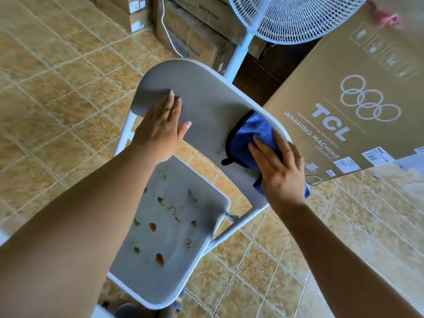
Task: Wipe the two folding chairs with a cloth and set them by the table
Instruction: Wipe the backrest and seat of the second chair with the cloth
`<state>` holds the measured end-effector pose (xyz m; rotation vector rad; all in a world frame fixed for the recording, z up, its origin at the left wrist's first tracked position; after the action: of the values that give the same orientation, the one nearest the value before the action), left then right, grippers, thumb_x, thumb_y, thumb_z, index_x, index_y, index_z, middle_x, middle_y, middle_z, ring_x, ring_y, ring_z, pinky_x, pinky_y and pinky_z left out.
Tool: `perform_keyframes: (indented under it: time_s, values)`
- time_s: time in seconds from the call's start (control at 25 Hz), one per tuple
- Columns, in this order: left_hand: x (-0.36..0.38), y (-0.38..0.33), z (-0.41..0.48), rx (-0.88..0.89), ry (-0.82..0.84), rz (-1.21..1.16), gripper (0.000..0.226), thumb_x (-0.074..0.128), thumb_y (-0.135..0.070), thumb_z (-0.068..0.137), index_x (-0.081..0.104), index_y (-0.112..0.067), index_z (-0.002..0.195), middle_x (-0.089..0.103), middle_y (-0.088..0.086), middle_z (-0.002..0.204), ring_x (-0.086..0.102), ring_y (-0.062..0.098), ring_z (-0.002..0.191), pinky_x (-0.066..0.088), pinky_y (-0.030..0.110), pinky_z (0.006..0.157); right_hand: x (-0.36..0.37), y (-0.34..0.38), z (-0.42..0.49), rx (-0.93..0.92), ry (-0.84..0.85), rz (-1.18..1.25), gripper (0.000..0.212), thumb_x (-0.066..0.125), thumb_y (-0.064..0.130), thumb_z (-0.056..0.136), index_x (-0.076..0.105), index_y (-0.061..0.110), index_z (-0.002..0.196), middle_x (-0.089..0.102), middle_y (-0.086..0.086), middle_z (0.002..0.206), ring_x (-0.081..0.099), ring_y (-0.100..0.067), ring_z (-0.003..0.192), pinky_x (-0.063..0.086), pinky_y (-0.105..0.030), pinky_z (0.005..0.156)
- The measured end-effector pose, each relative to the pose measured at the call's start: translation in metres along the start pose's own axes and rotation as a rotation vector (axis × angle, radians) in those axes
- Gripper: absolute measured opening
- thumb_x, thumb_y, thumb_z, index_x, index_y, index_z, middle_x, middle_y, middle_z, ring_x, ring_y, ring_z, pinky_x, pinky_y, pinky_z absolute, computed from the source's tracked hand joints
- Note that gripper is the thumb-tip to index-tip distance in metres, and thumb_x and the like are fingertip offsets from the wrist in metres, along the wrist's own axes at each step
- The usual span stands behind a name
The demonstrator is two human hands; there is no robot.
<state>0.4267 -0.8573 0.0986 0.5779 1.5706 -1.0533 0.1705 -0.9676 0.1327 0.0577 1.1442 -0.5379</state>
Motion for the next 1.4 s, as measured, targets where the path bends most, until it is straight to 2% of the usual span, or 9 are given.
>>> perform_keyframes:
  time_s: [0.24,0.4,0.52,0.72,1.04,1.16,1.24,1.32,1.4]
  values:
    - [0.02,0.023,-0.046,-0.012,0.005,-0.04,0.064,0.025,-0.041,0.101,0.01,-0.005,0.152,0.001,0.014,0.16,0.007,0.026,0.148,0.009,0.041,0.119,0.006,0.053,0.01,0.303,-0.075,0.196,0.051,0.043,-0.001,0.085,0.055,0.013,0.132,0.05,0.0,0.142,0.03,-0.031,0.137,0.032,-0.045,0.099]
    - [0.053,0.077,-0.123,-0.208,0.081,-0.007,0.067,0.016,-0.046,0.099,0.011,-0.006,0.152,0.005,0.014,0.16,0.008,0.026,0.148,0.009,0.042,0.12,0.035,0.132,-0.022,0.37,0.15,0.398,0.057,0.048,-0.005,0.078,0.056,0.015,0.131,0.051,0.0,0.141,0.033,-0.03,0.134,0.04,-0.053,0.093]
    - [0.075,0.111,-0.183,-0.374,0.17,0.007,0.068,0.015,-0.046,0.098,0.003,-0.007,0.152,-0.002,0.012,0.161,0.0,0.023,0.149,0.004,0.04,0.121,0.06,0.186,-0.044,0.423,0.391,0.553,0.06,0.049,-0.009,0.081,0.053,0.017,0.134,0.048,0.003,0.144,0.03,-0.029,0.137,0.04,-0.059,0.098]
    - [0.103,0.135,-0.231,-0.501,0.193,0.016,0.071,0.005,-0.049,0.094,0.002,-0.008,0.152,-0.006,0.01,0.161,-0.004,0.022,0.149,-0.001,0.039,0.121,0.09,0.249,-0.043,0.475,0.543,0.685,0.059,0.046,-0.006,0.086,0.048,0.021,0.138,0.042,0.008,0.147,0.022,-0.024,0.141,0.031,-0.05,0.11]
    - [0.15,0.175,-0.23,-0.57,0.128,0.017,0.078,-0.004,-0.053,0.089,0.001,-0.009,0.152,-0.001,0.009,0.161,-0.001,0.019,0.149,-0.001,0.037,0.121,0.174,0.353,-0.026,0.122,0.673,0.628,0.061,0.052,0.007,0.087,0.04,0.031,0.142,0.031,0.005,0.154,0.014,-0.03,0.144,0.032,-0.047,0.107]
    - [0.163,0.182,-0.226,-0.523,0.134,-0.021,0.075,-0.001,-0.056,0.093,0.003,-0.009,0.152,0.002,0.009,0.161,0.0,0.02,0.149,0.0,0.036,0.121,0.165,0.349,-0.066,-0.048,0.56,0.577,0.063,0.069,0.007,0.069,0.058,0.026,0.127,0.053,0.001,0.14,0.035,-0.032,0.133,0.045,-0.045,0.092]
    - [0.17,0.184,-0.221,-0.464,0.158,-0.018,0.078,-0.005,-0.055,0.09,0.005,-0.009,0.152,0.002,0.009,0.161,0.0,0.02,0.149,-0.001,0.034,0.121,0.163,0.319,-0.094,-0.192,0.546,0.523,0.063,0.064,0.009,0.066,0.059,0.023,0.127,0.056,0.001,0.136,0.043,-0.034,0.128,0.048,-0.043,0.089]
    - [0.174,0.187,-0.218,-0.432,0.209,0.034,0.076,-0.006,-0.054,0.09,-0.001,-0.01,0.152,-0.004,0.009,0.161,-0.006,0.02,0.148,-0.005,0.033,0.12,0.179,0.284,-0.09,-0.096,0.535,0.472,0.062,0.044,0.018,0.069,0.058,0.024,0.129,0.056,0.002,0.137,0.047,-0.034,0.124,0.048,-0.042,0.088]
    - [0.179,0.188,-0.219,-0.427,0.251,0.064,0.066,0.001,-0.05,0.097,-0.012,-0.013,0.15,-0.017,0.006,0.159,-0.016,0.018,0.147,-0.011,0.034,0.118,0.198,0.265,-0.065,0.161,0.555,0.418,0.064,0.042,0.012,0.071,0.055,0.025,0.132,0.051,0.002,0.141,0.043,-0.036,0.128,0.045,-0.047,0.093]
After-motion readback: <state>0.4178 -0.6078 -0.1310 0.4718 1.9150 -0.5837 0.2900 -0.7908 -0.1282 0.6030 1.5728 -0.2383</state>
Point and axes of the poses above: each hand's wrist, its own z-axis towards the middle knuckle, its own x-axis out of the palm, y = z × x, the point moved 2 cm from there along z, towards the middle knuckle
